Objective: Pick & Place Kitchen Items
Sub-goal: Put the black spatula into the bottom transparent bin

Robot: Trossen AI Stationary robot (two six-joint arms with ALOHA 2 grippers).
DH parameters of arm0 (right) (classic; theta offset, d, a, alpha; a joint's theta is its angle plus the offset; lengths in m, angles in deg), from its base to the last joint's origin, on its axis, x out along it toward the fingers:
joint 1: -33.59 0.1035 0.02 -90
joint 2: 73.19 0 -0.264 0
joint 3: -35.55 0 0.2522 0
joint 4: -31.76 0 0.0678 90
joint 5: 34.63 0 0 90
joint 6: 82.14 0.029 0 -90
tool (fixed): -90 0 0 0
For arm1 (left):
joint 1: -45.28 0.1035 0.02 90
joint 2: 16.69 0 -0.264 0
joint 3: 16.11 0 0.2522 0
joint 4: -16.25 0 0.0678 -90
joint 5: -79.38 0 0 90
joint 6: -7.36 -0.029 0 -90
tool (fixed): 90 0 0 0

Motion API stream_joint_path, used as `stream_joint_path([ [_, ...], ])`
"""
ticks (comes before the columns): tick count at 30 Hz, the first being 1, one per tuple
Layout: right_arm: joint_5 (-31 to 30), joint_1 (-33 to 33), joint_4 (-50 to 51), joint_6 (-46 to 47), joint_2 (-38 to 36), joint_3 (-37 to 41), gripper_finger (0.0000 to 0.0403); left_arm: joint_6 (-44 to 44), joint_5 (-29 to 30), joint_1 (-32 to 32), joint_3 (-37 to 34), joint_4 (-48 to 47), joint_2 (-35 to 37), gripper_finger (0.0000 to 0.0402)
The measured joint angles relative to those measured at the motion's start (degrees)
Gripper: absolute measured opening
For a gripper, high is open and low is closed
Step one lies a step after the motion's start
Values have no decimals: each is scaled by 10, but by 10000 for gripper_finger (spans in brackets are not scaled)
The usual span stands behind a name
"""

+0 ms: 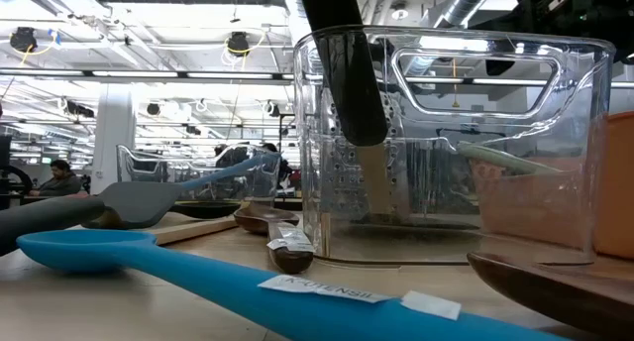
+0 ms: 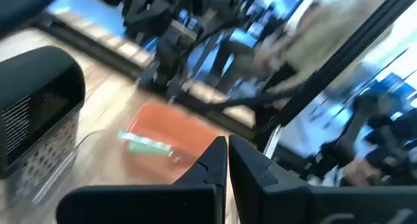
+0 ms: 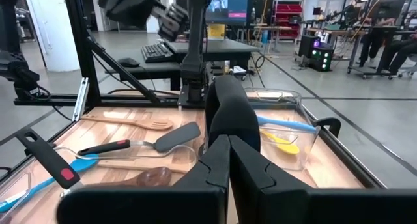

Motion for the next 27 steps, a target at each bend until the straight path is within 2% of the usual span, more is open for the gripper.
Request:
stream_joint_path([
  [4,0,0,5,0,0,0,1,20,59,-18,106,-168,-42,1],
  [7,0,0,7,0,0,0,1,65,91,-32,156,-232,-67,1],
  [10,0,0,8,0,0,0,1,138,95,-43,182,-275,-95,1],
  [15,0,0,8,-2,0,0,1,272,49,-61,194,-365,-120,1],
  [22,0,0,8,-5,0,0,1,524,-51,-80,191,-531,-155,1],
  [27,0,0,9,-5,0,0,1,628,-94,-89,153,-538,-173,1],
])
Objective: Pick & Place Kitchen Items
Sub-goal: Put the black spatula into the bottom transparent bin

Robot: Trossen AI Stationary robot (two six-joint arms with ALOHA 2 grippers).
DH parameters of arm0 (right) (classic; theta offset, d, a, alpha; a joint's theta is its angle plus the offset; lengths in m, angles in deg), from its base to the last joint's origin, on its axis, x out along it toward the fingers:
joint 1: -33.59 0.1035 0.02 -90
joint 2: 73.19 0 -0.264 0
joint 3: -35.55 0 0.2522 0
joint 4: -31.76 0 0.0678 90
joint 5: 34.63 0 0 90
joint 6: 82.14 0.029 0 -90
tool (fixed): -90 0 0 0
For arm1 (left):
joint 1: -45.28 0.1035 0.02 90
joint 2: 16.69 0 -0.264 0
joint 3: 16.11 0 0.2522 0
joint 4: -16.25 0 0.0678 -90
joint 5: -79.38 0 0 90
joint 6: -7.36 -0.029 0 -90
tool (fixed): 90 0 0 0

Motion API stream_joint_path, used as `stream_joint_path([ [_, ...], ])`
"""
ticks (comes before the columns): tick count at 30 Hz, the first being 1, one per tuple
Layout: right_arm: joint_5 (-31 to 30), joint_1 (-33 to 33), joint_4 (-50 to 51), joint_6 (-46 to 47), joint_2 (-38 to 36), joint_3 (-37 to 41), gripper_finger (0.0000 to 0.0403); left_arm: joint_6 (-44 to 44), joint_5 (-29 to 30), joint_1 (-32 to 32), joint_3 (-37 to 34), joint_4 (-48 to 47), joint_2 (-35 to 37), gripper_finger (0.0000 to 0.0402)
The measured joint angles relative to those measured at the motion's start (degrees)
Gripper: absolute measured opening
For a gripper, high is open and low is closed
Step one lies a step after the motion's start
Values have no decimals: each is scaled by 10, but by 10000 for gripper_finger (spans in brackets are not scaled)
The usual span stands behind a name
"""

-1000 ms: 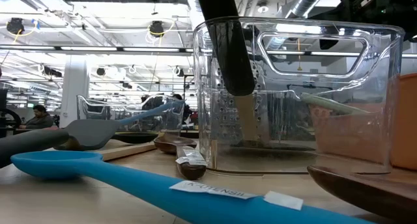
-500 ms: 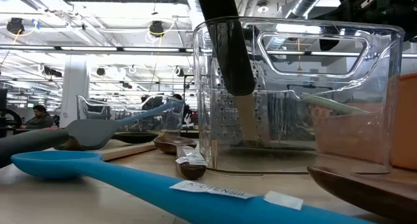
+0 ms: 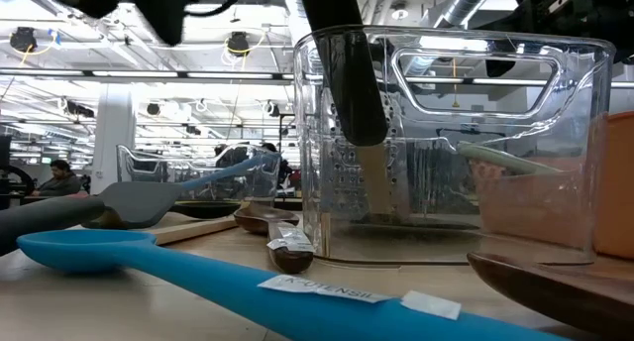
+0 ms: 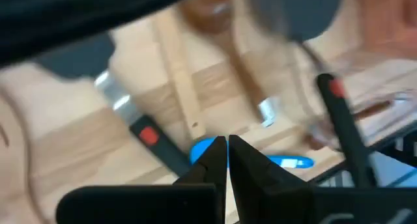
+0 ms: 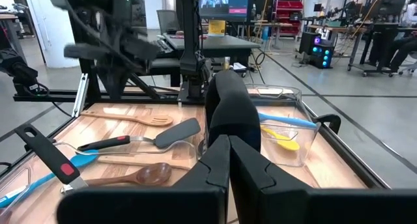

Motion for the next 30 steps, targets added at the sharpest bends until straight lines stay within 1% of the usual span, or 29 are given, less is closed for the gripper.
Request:
stream_joint_path([
  [4,0,0,1,-1,0,0,1,57,-56,-4,-41,0,-4,1],
  [9,0,0,2,-1,0,0,1,110,-69,-13,-90,3,0,2],
  [15,0,0,2,-1,1,0,1,107,-70,-6,-129,9,0,2],
  [18,0,0,1,-1,5,0,1,53,-95,-5,-136,11,0,6],
  [21,0,-1,0,-1,13,0,1,54,-106,-6,-142,13,0,22],
  [25,0,-1,-2,-18,28,0,1,82,-106,-2,-148,19,0,55],
  [30,-10,-1,-3,-27,51,0,1,128,-89,-2,-160,26,0,103],
])
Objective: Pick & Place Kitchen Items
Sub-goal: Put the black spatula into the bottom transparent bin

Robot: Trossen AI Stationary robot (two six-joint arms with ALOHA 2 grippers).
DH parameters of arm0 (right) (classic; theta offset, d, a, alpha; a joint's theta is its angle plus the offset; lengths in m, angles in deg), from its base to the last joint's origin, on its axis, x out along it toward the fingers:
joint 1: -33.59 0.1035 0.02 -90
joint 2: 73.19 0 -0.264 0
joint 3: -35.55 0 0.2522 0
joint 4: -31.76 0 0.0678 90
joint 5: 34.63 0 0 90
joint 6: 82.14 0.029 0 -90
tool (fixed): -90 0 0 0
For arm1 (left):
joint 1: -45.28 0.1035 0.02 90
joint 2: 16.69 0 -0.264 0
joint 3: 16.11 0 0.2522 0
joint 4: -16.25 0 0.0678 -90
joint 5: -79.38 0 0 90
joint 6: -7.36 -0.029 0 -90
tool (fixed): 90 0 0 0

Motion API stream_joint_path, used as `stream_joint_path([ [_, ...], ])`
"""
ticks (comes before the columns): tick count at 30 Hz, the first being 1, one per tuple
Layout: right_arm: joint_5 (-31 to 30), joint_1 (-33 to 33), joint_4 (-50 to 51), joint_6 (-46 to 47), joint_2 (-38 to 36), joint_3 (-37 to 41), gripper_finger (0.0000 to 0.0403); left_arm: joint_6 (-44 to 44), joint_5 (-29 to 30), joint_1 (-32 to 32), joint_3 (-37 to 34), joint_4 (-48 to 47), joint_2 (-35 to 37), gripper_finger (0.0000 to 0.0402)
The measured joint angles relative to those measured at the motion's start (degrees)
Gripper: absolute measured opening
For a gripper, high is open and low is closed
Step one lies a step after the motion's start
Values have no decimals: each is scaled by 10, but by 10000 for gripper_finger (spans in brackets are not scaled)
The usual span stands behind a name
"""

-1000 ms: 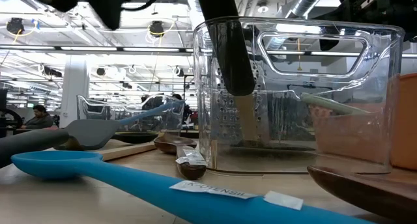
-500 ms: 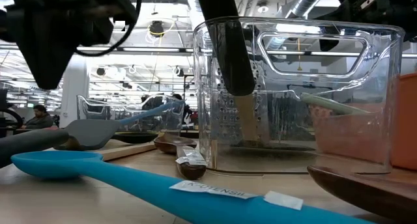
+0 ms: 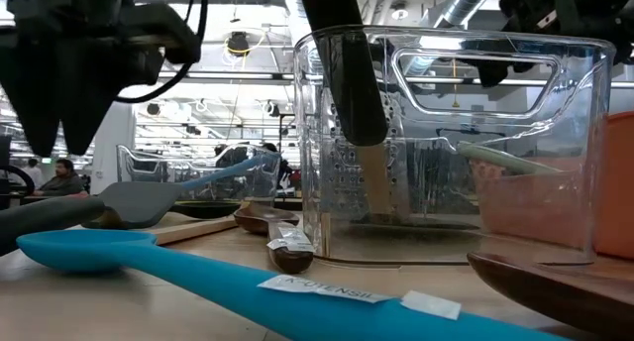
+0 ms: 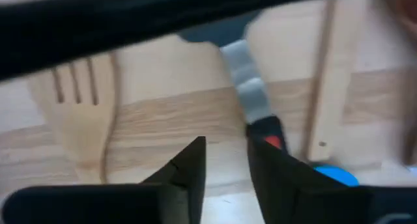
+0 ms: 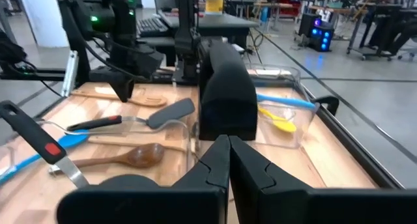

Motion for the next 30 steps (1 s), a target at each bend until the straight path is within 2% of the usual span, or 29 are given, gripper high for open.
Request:
stream_joint_path([
  [5,-16,0,-3,-15,20,0,1,53,6,0,-14,11,0,147],
  [11,-18,-1,-13,-17,24,0,1,88,59,3,-24,43,0,179],
  [30,-18,-1,-13,-19,24,0,1,70,80,22,-105,191,-2,187],
])
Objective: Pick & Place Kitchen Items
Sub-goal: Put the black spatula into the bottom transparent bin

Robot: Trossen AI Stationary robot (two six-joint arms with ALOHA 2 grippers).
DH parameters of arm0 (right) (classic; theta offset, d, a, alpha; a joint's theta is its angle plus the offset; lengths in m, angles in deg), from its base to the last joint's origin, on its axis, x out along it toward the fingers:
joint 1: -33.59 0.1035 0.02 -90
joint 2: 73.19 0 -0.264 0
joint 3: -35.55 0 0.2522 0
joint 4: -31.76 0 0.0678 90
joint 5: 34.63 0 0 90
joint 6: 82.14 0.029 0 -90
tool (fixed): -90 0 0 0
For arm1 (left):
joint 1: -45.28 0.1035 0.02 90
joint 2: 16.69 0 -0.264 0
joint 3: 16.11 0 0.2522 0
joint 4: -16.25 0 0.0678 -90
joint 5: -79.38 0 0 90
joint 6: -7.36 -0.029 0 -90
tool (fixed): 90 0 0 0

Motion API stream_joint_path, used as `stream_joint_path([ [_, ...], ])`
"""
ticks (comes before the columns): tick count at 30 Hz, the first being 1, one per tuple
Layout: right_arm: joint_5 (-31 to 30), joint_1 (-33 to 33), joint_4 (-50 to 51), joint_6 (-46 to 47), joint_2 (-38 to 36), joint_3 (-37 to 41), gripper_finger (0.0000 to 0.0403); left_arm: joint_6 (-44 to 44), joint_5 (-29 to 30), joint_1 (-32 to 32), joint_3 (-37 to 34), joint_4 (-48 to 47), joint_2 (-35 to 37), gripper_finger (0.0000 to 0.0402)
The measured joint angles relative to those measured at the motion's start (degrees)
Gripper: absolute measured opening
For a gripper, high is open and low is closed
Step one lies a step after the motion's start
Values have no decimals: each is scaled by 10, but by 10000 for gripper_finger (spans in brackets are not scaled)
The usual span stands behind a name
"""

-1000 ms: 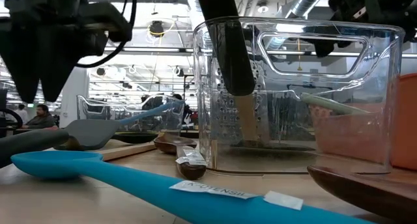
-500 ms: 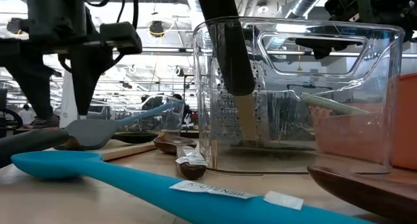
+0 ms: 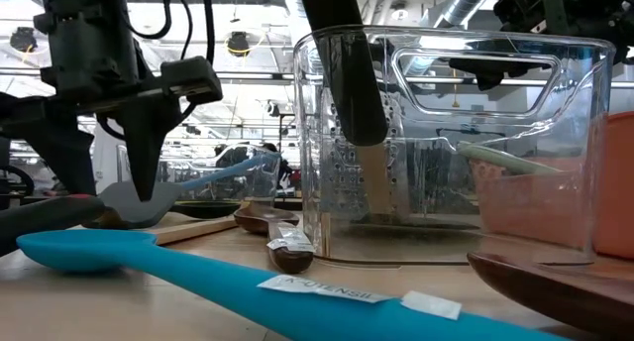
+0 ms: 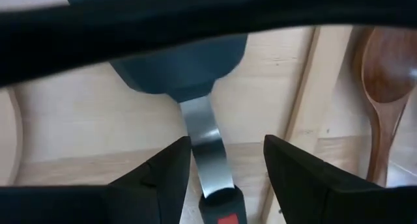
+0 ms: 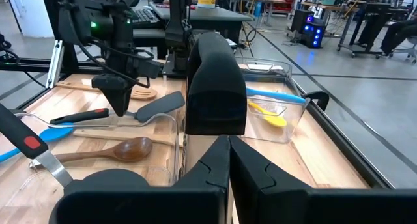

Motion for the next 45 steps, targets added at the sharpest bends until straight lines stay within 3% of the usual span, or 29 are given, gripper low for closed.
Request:
stream_joint_path([
  [13,0,0,0,0,0,0,1,0,28,0,-42,61,-2,187],
  [22,0,0,0,0,0,0,1,0,17,0,-42,66,-9,186],
  [45,0,0,0,0,0,0,1,-2,-17,1,-42,47,-11,122],
])
